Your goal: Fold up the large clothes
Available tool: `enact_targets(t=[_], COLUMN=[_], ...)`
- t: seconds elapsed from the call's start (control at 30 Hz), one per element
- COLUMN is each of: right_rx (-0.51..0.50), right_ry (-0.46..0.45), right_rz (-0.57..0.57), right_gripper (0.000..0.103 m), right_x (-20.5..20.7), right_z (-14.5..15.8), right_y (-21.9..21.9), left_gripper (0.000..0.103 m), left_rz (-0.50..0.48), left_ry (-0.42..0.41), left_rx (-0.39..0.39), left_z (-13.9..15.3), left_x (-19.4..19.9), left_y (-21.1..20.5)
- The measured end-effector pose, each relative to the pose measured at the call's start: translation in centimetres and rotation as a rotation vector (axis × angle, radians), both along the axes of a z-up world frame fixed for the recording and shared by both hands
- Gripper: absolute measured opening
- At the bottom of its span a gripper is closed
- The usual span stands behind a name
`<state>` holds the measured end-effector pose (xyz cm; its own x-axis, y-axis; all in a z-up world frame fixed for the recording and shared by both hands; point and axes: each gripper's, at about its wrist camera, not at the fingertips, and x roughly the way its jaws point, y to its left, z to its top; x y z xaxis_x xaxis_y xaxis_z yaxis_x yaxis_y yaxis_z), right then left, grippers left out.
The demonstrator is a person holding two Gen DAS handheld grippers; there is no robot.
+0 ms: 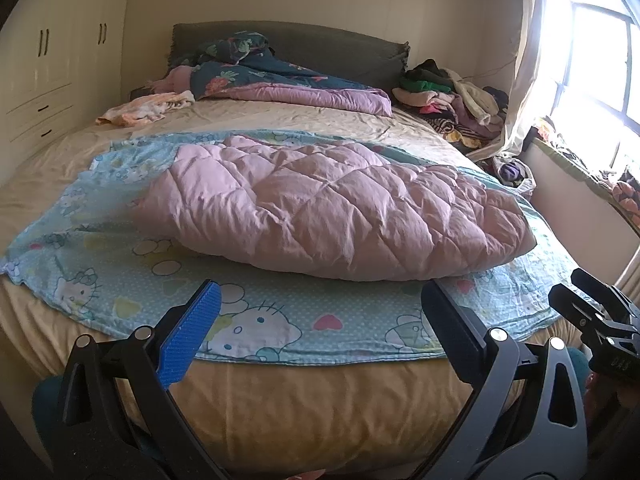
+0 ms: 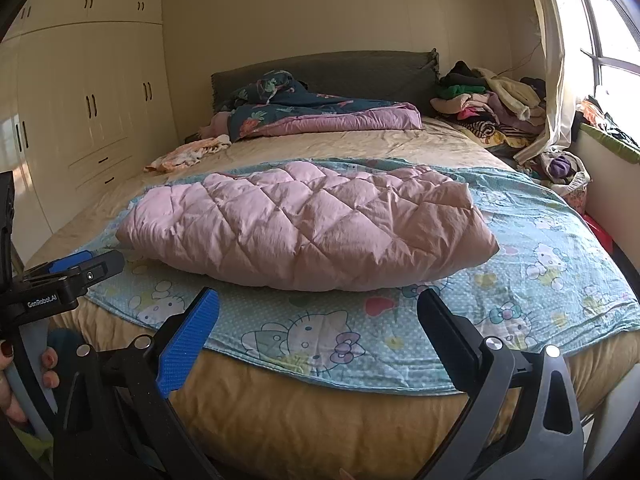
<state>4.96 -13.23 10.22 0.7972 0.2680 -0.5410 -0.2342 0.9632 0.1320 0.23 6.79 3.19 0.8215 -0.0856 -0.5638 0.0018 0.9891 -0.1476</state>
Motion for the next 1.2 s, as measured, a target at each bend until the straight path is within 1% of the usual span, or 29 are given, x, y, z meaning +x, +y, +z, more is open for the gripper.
enact_targets(t=[1.2], right_rx=[0.001], right_ry=[-0.006], right_rz=[0.017], right_gripper=[0.099], right_x=[-0.03], right_z=[0.20], right_y=[0.19], left_gripper=[0.094], left_rz=[0.011], left_ry=[0.001], left_rx=[0.010], left_z=[0.41], left_x=[0.00], left_y=[0.23])
